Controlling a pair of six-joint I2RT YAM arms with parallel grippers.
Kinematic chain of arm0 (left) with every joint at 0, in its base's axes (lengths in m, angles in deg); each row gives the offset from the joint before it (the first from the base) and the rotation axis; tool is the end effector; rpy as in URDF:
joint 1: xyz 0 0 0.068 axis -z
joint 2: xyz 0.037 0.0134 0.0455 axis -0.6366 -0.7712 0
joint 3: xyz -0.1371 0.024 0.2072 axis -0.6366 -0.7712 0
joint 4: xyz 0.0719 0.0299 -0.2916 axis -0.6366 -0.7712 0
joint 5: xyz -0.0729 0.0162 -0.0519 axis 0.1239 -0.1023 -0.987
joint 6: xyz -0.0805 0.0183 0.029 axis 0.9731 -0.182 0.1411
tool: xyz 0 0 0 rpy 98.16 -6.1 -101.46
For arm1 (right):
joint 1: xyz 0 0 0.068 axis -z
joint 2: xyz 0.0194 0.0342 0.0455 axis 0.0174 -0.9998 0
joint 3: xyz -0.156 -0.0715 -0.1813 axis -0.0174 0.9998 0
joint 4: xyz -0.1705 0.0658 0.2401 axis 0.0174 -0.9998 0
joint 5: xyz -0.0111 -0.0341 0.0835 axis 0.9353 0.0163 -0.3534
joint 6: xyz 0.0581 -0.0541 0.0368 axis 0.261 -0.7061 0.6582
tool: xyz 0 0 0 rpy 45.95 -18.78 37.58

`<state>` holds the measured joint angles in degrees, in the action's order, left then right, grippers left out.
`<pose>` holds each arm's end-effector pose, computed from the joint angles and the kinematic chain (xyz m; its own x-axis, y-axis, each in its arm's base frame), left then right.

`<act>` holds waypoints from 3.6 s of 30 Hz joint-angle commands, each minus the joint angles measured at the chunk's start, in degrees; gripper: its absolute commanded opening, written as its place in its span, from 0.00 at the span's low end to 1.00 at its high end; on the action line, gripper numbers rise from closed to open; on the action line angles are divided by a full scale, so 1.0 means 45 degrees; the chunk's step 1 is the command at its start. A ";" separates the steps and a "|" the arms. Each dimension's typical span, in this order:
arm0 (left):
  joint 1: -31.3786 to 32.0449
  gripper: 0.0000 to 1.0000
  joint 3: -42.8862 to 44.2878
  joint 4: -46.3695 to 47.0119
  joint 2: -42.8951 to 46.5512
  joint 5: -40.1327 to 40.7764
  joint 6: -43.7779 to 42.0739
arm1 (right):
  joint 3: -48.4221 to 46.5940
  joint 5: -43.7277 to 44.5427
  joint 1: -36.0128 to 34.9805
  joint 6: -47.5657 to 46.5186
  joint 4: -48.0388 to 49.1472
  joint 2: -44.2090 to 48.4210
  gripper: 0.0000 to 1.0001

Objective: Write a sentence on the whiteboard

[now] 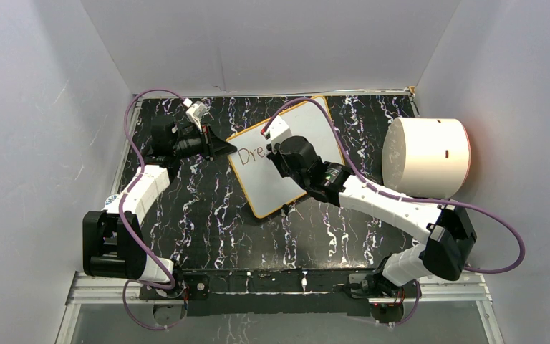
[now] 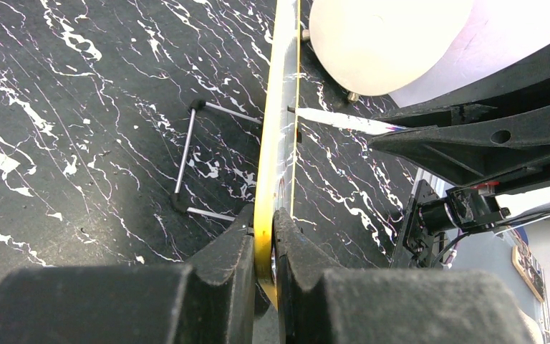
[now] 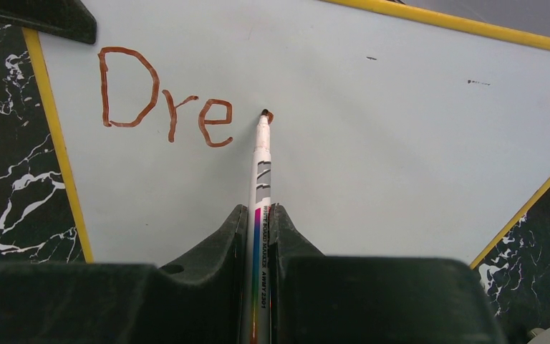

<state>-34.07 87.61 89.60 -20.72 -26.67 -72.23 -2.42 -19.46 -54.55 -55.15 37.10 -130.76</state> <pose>0.3694 -0.0994 0.2401 -0.4703 -0.1132 -0.8752 0.7464 0.4781 -0.4629 0.2610 0.3207 0.2811 -0.1948 -0.3348 -0.9219 -0.5203 0.8321 -0.1923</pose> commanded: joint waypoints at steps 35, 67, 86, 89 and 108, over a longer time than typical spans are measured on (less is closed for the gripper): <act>0.0385 0.00 -0.0141 -0.1245 -0.0541 0.0811 -0.0897 | 0.0357 -0.1002 0.0047 0.0032 -0.0720 0.0468 0.00; 0.0404 0.00 -0.0125 -0.1324 -0.0522 0.0806 -0.0970 | 0.0008 0.0135 0.0196 -0.0486 0.0442 0.0367 0.00; 0.0404 0.00 -0.0121 -0.1363 -0.0537 0.0788 -0.0974 | -0.0281 0.0019 0.0273 -0.0713 0.1010 0.0233 0.00; 0.0404 0.00 -0.0121 -0.1365 -0.0520 0.0788 -0.0975 | -0.0272 -0.0029 0.0263 -0.0710 0.1029 0.0218 0.00; 0.0404 0.00 -0.0102 -0.1363 -0.0561 0.0800 -0.0975 | 0.0296 -0.0470 0.0273 -0.0220 -0.0520 0.0481 0.00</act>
<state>-33.94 88.05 89.10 -21.10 -26.67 -72.51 -0.85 -20.59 -53.72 -57.09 36.36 -129.69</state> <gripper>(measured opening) 0.093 0.201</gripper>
